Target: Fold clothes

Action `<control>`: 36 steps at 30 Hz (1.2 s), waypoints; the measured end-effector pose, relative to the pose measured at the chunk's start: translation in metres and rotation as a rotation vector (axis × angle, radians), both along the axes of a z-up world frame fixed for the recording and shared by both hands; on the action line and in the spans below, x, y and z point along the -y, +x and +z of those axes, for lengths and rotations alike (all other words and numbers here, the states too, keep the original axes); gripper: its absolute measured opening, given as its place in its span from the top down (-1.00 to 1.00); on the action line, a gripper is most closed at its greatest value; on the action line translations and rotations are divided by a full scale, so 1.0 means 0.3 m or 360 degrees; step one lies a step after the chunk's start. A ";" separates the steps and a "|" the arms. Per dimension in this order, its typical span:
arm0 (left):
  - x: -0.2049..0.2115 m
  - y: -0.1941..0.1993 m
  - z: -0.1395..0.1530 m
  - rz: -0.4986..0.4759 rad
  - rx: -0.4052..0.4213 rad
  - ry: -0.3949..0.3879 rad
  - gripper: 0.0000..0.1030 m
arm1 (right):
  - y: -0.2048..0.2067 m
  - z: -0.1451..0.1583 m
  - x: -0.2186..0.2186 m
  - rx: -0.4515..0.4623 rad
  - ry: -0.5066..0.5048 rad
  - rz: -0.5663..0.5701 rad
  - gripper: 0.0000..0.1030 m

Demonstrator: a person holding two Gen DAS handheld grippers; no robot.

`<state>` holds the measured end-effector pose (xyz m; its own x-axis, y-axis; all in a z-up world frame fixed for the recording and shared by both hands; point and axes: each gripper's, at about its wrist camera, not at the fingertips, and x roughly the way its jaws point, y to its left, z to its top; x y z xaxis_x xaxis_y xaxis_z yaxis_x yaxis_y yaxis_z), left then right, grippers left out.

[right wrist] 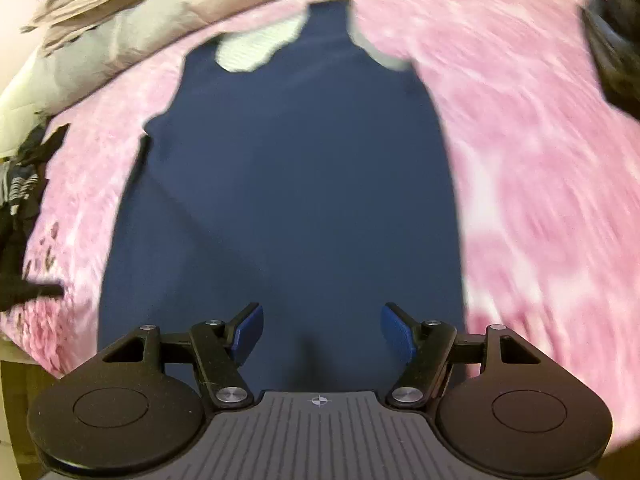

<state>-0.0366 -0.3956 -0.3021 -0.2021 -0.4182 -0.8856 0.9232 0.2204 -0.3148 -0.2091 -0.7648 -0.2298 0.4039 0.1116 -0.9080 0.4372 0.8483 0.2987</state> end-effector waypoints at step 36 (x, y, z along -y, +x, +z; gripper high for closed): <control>1.007 0.296 -0.146 -0.0072 0.0323 -0.0118 0.33 | 0.941 -0.358 0.587 0.0194 -0.0042 0.0204 0.09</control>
<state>0.0522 -0.6976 -0.3458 -0.0426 -0.4781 -0.8773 0.9778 0.1605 -0.1350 0.0733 -0.9409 -0.3372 0.4952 0.1462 -0.8564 0.2869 0.9029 0.3200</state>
